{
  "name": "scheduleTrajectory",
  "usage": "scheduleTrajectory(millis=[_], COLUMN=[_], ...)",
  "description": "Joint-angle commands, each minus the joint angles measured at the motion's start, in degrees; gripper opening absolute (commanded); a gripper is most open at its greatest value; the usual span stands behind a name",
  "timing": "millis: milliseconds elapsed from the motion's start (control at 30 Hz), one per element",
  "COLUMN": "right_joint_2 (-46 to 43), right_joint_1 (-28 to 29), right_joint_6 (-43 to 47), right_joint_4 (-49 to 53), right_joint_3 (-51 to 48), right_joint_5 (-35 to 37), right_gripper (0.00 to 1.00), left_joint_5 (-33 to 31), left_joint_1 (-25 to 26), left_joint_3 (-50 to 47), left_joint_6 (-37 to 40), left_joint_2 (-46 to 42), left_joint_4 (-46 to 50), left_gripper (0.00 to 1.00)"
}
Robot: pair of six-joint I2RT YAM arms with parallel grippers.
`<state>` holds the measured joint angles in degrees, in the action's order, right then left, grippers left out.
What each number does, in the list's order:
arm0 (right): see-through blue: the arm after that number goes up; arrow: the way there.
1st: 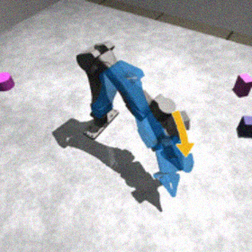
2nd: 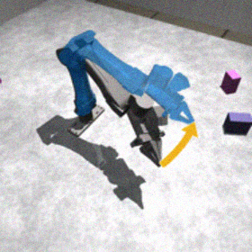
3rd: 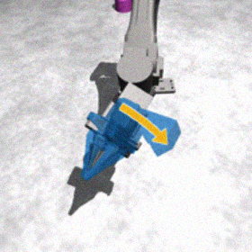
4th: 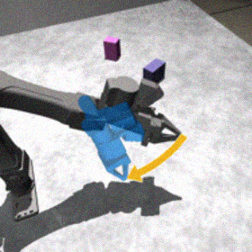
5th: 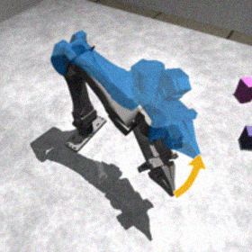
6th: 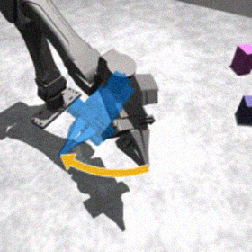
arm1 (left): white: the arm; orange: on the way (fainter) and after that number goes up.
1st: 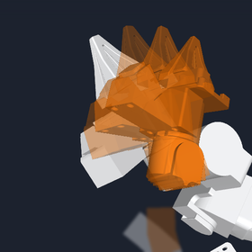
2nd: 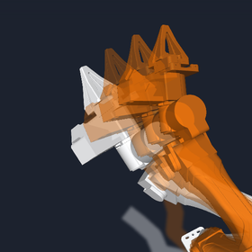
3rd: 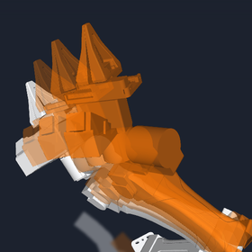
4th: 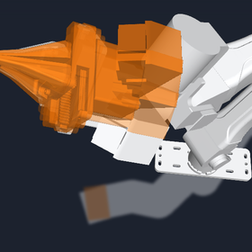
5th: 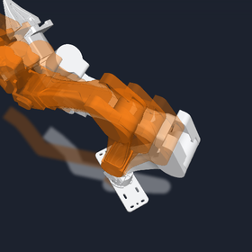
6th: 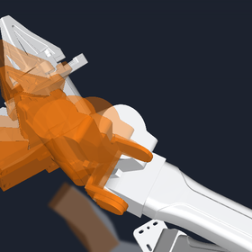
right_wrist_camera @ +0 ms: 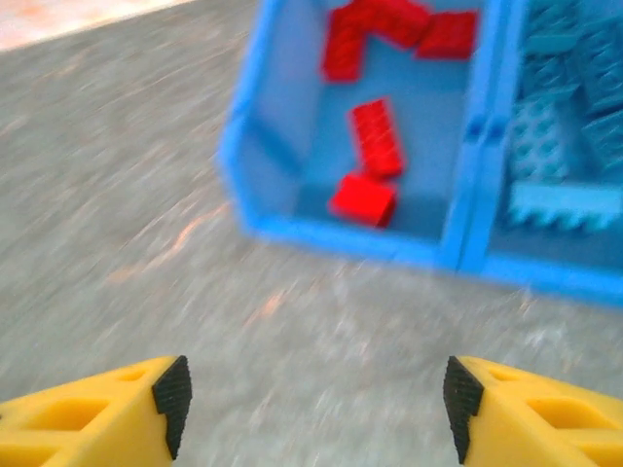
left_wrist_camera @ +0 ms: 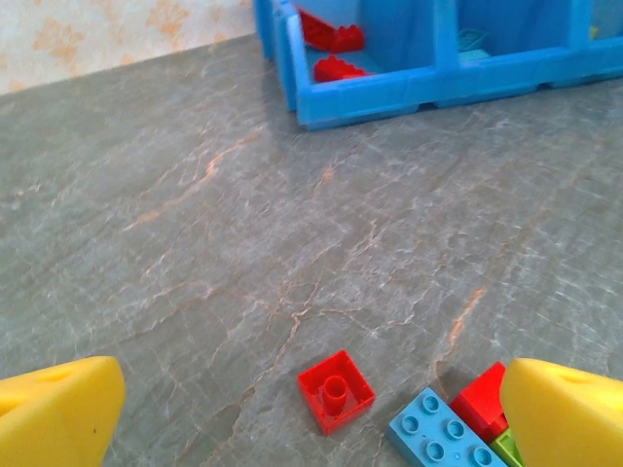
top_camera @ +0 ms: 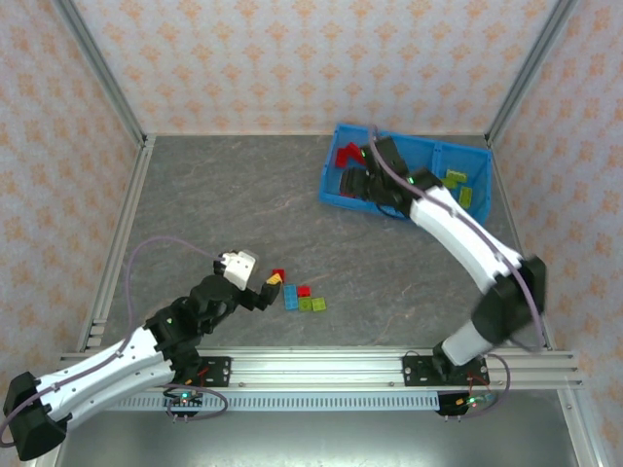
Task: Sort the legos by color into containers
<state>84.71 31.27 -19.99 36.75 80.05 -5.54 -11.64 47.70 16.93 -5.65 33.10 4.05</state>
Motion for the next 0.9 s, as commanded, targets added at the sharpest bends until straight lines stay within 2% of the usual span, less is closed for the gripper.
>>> scheduleTrajectory(millis=[0,133,267,433,533,633,867], right_joint_2=[-10.46,-20.11,-24.37,-21.84,-18.60,-17.20,-17.16], right_joint_1=[2.70,3.54,3.56,3.54,3.59,3.61,3.55], right_joint_6=[1.83,3.72,3.09,2.83,3.39,3.55,2.29], right_joint_4=[-3.22,0.58,0.23,-0.71,0.68,1.36,0.24], right_joint_3=[-9.54,-16.59,-20.93,-21.78,-19.67,-18.68,-20.43], right_joint_5=[-8.13,-9.10,-10.41,-7.18,-6.31,-6.51,-6.97], right_gripper=[0.76,0.81,0.86,0.87,0.87,0.87,0.87], left_joint_5=[-5.72,-5.41,-4.10,0.27,2.88,6.54,6.13], left_joint_1=[-1.00,-1.51,-3.41,-5.76,-5.86,-5.87,-5.87], left_joint_3=[4.01,10.73,18.99,30.67,35.11,33.88,31.90], left_joint_6=[-11.73,-19.45,-26.04,-33.20,-35.18,-36.82,-38.36], left_joint_2=[3.92,12.39,24.22,42.91,50.84,53.53,55.83], left_joint_4=[0.36,6.94,15.44,24.56,26.97,23.44,22.50], left_gripper=[1.00,1.00,1.00,0.98,0.86,0.78,0.76])
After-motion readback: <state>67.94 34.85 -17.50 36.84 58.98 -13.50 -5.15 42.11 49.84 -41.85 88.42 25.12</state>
